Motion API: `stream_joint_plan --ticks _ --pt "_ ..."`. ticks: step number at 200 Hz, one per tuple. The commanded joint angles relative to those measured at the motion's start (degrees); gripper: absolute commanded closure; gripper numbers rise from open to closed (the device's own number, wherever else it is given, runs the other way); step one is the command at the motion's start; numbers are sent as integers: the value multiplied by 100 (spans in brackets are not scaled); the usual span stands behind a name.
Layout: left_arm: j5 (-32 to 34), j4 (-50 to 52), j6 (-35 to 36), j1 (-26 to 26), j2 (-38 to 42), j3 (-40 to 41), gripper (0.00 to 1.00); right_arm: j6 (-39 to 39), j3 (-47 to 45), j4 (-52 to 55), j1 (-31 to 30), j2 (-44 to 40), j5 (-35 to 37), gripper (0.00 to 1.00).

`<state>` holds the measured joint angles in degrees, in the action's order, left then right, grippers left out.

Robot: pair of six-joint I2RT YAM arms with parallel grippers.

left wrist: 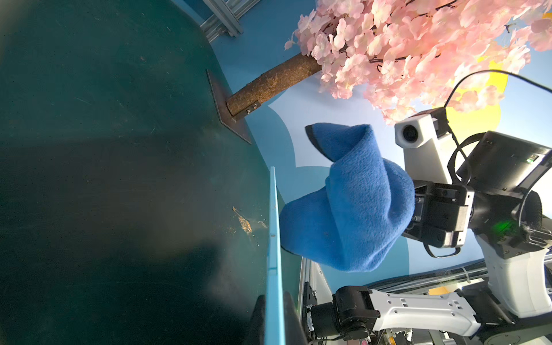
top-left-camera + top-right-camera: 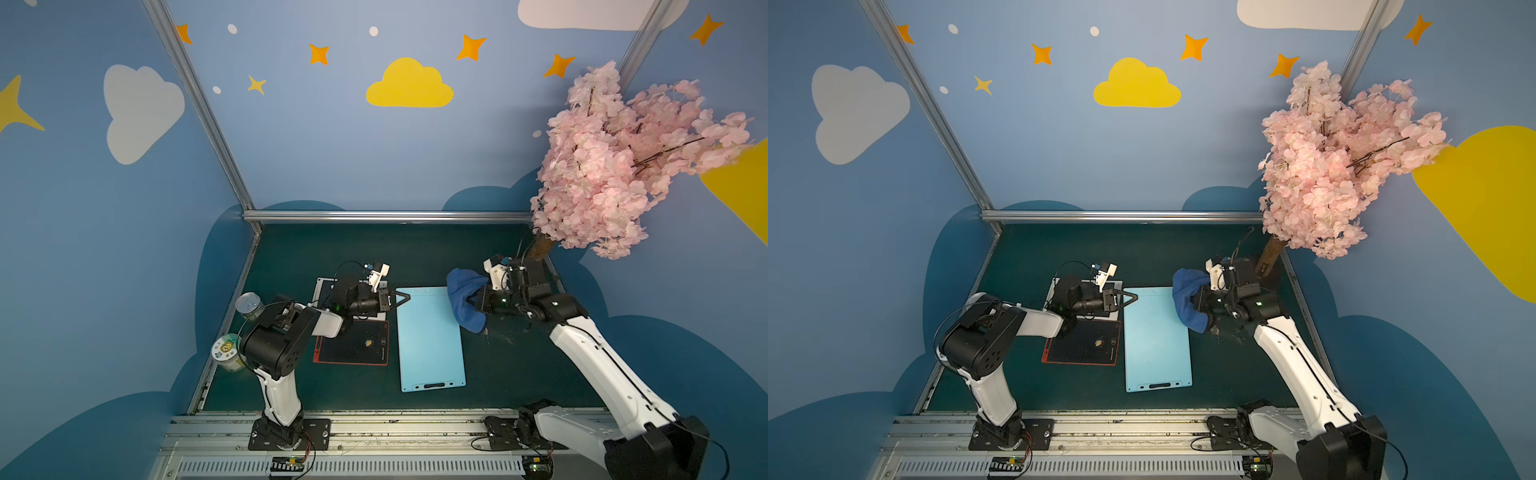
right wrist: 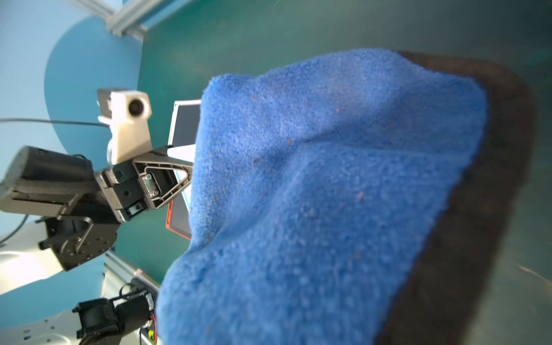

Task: Wipe the drawing tablet
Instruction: Wipe the dirt from the drawing tablet.

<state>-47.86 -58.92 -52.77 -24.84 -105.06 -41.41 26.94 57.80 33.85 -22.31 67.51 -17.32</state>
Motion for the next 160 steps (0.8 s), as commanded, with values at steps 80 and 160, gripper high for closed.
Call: stream_joint_plan --ticks 80,160 --pt "-145 -193 -75 22 -20 -104 97 887 1411 -1322 -1890 3211 112 100" --pt "-82 60 144 23 140 -87 97 634 1507 71 -1515 3132 1533 100"
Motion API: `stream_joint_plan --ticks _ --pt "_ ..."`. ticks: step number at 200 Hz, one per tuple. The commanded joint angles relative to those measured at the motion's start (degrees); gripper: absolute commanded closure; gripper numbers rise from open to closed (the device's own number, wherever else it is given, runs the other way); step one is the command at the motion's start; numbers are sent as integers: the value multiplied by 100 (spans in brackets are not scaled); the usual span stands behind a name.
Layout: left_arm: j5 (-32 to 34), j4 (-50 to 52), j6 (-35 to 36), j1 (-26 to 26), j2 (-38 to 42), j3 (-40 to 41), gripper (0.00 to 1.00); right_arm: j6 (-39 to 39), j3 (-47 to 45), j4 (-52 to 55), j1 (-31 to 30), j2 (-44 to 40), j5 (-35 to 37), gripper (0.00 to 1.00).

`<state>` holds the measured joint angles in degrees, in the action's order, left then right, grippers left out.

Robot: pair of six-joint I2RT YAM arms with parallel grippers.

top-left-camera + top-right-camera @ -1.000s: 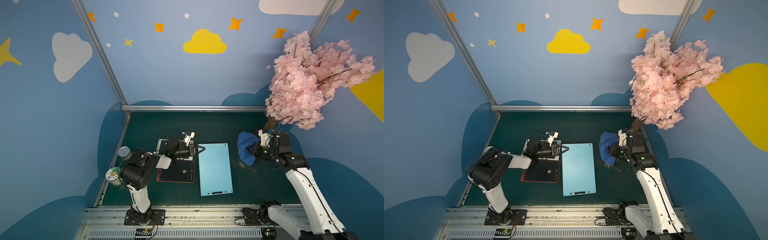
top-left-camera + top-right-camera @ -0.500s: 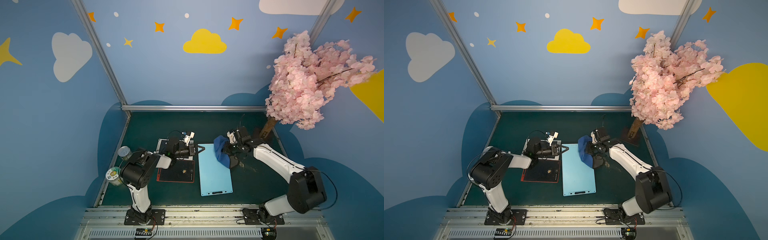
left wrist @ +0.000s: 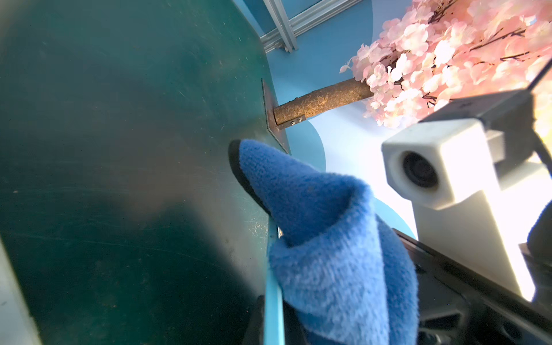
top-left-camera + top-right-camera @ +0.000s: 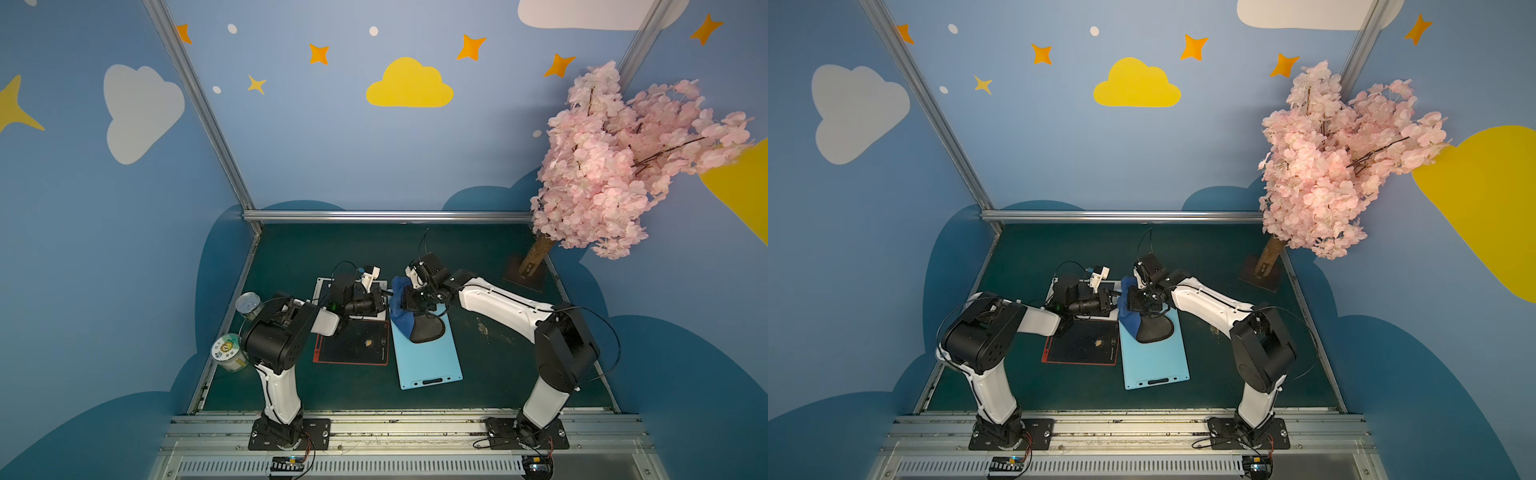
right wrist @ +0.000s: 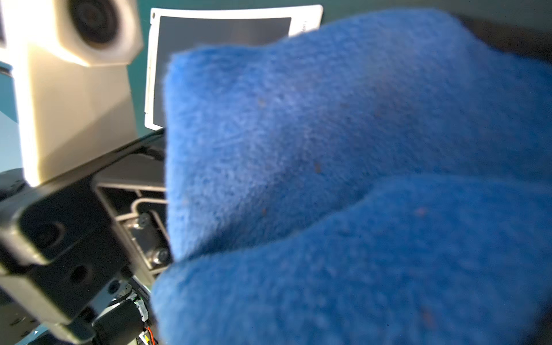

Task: Wipe the drawing tablet
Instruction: Wipe the dirt from the drawing tablet.

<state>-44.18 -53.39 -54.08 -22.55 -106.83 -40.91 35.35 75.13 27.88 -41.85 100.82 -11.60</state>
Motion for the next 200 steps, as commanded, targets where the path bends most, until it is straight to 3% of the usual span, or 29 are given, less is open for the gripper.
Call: stream_joint_plan --ticks 1,19,42,105,127,151,200 --pt "-446 -495 275 -207 318 -137 97 -215 -240 702 470 -214 1029 100" --pt "-442 -494 276 -209 337 -132 97 -244 -499 1278 877 -475 1646 100" --pt "-433 -464 298 -201 353 -127 97 -336 -965 1091 890 -895 1530 100" --pt "-385 -266 469 -209 399 -128 97 9 -710 629 -963 -897 228 100" --pt "-390 -243 485 -202 404 -128 97 152 -670 683 -1340 -900 28 100" --pt "-387 -247 487 -207 423 -119 97 71 -1002 1025 -1209 -1103 230 100" --pt "-363 -194 526 -211 470 -106 97 -30 -2369 1622 -265 -1942 737 100"
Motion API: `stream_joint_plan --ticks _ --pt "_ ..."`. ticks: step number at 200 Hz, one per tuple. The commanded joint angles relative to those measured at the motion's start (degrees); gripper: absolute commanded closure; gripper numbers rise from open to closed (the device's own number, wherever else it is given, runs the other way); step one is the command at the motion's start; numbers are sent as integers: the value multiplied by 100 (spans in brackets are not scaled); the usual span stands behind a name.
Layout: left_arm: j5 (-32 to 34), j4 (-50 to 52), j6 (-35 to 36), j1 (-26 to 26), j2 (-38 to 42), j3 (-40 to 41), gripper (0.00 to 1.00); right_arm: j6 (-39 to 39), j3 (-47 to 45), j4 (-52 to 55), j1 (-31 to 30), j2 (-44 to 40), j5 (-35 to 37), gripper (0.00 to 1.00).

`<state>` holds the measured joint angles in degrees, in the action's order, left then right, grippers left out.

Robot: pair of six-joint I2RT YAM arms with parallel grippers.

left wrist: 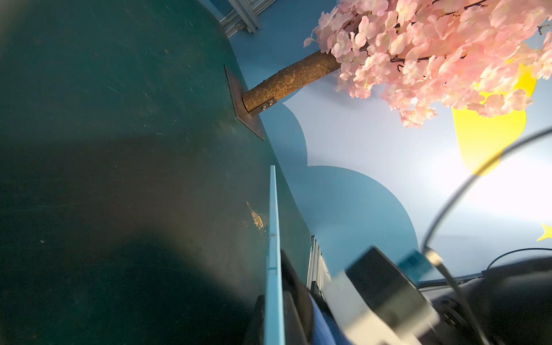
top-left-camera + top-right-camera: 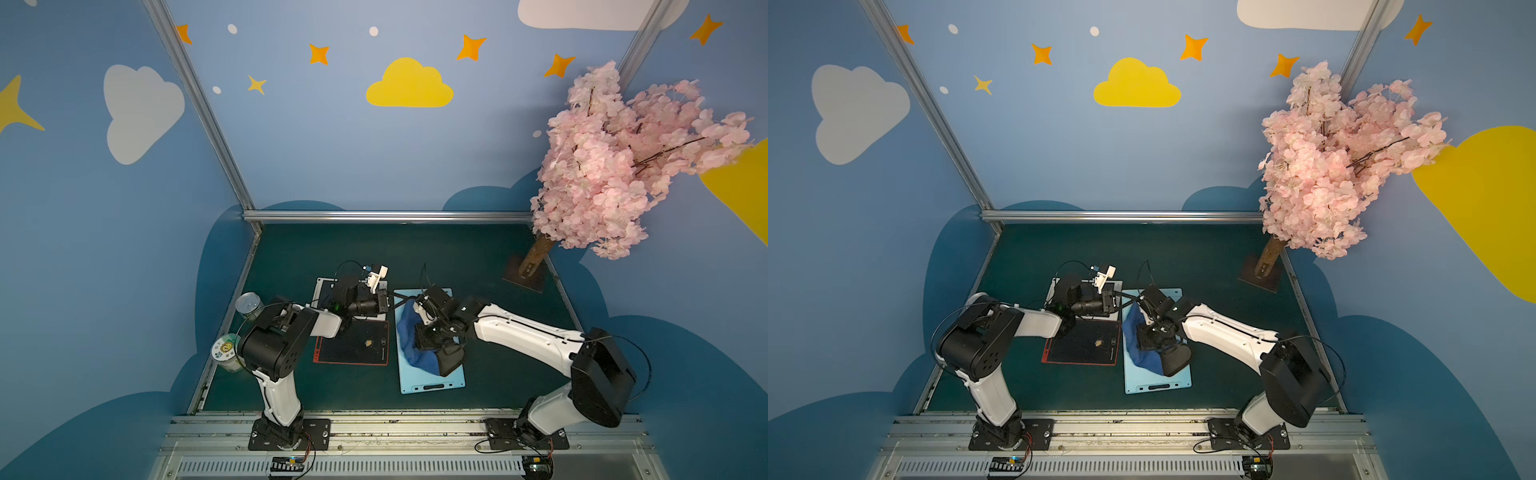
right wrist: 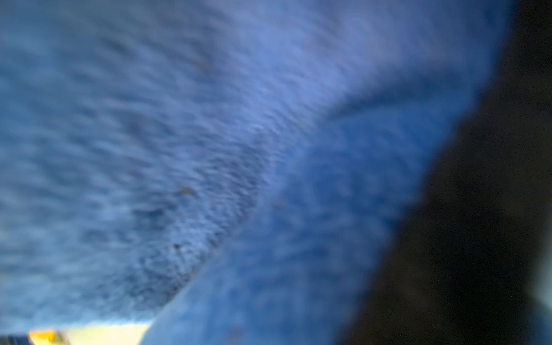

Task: Wipe the drawing tablet
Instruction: Wipe the dirt from the drawing tablet.

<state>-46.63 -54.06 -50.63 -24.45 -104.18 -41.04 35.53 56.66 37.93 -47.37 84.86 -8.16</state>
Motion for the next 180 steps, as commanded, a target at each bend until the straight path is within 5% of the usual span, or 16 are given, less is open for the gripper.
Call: stream_joint_plan --ticks 1,44,101,138,180 --pt "-118 -124 183 -18 205 -91 97 -42 -541 613 285 -356 394 100" --pt "-118 -124 177 -17 165 -114 97 599 -842 -133 -605 -207 -106 100" --pt "-127 -113 185 -19 126 -124 97 812 730 -284 -2042 1399 -346 100" --pt "-127 -88 203 -14 170 -109 97 806 31 -146 -1766 1135 -78 100" --pt "-129 -105 190 -9 144 -113 97 527 -1500 220 -513 -179 270 100"
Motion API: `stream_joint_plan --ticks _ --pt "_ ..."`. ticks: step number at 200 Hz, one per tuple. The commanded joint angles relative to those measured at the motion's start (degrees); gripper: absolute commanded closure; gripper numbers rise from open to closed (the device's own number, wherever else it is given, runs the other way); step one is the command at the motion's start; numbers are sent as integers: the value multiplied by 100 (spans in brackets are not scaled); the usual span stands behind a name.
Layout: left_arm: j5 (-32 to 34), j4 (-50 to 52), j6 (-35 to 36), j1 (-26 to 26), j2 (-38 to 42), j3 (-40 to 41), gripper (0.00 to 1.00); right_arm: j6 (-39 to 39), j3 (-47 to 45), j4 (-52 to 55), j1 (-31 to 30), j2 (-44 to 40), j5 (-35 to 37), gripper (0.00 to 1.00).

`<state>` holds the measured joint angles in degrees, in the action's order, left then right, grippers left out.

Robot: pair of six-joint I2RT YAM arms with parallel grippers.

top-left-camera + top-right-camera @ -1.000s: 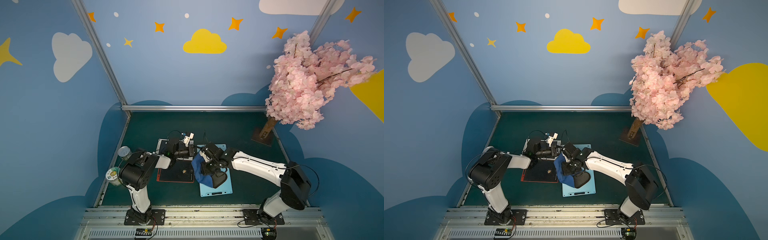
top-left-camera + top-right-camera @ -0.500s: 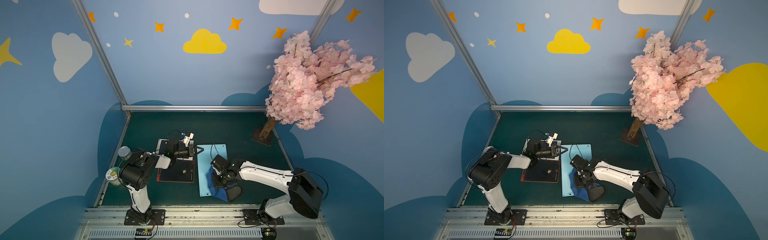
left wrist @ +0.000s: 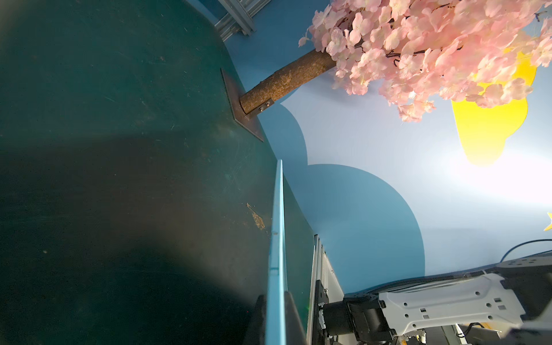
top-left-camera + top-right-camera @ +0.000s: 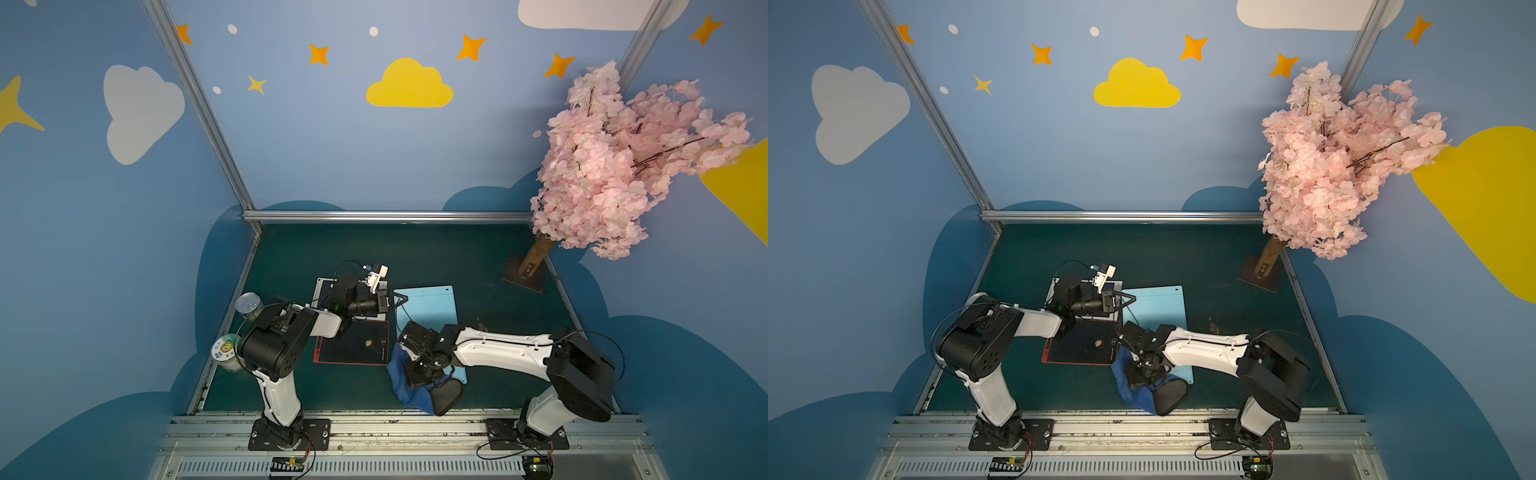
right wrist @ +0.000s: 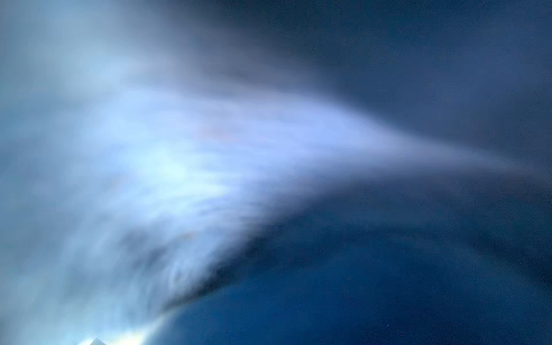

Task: Wipe the drawing tablet
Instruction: Wipe the dirt from the drawing tablet.

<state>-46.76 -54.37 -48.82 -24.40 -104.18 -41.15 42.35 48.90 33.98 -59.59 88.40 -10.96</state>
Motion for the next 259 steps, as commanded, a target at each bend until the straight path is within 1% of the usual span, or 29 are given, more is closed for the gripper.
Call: stream_joint_plan --ticks 1,16,33,88,124,146,164,176,193,210,225,241,259 --pt "-115 -74 10 -12 139 -99 97 -165 -738 644 741 -560 560 100" --pt "-114 -74 13 -12 150 -95 97 -315 -982 856 1113 -980 665 100" --pt "-114 -79 20 -12 147 -95 97 -433 -1015 1027 1324 -1298 691 100" --pt "-142 -74 21 -2 161 -95 97 -679 -581 1892 1804 -1750 1305 100" --pt "-147 -74 21 -10 170 -85 97 -848 -513 2079 2344 -1810 1470 100" --pt "-147 -76 21 2 161 -87 97 -811 -462 2063 2459 -1638 1512 100" --pt "-140 -78 21 4 166 -84 97 -717 -499 1778 2395 -1429 1237 100" --pt "-140 -74 19 -3 157 -86 97 -583 -552 1397 2197 -1268 941 100" --pt "-140 -74 19 1 142 -89 97 -355 -447 832 1646 -931 595 100" --pt "-142 -74 12 7 144 -95 97 -213 -67 455 1044 -495 328 100" --pt "-149 -87 13 10 142 -95 97 -149 285 175 659 -175 7 100" --pt "-149 -96 6 9 143 -95 97 -187 650 130 556 44 -329 100" --pt "-153 -91 4 9 152 -89 97 -352 983 502 746 -139 -133 100"
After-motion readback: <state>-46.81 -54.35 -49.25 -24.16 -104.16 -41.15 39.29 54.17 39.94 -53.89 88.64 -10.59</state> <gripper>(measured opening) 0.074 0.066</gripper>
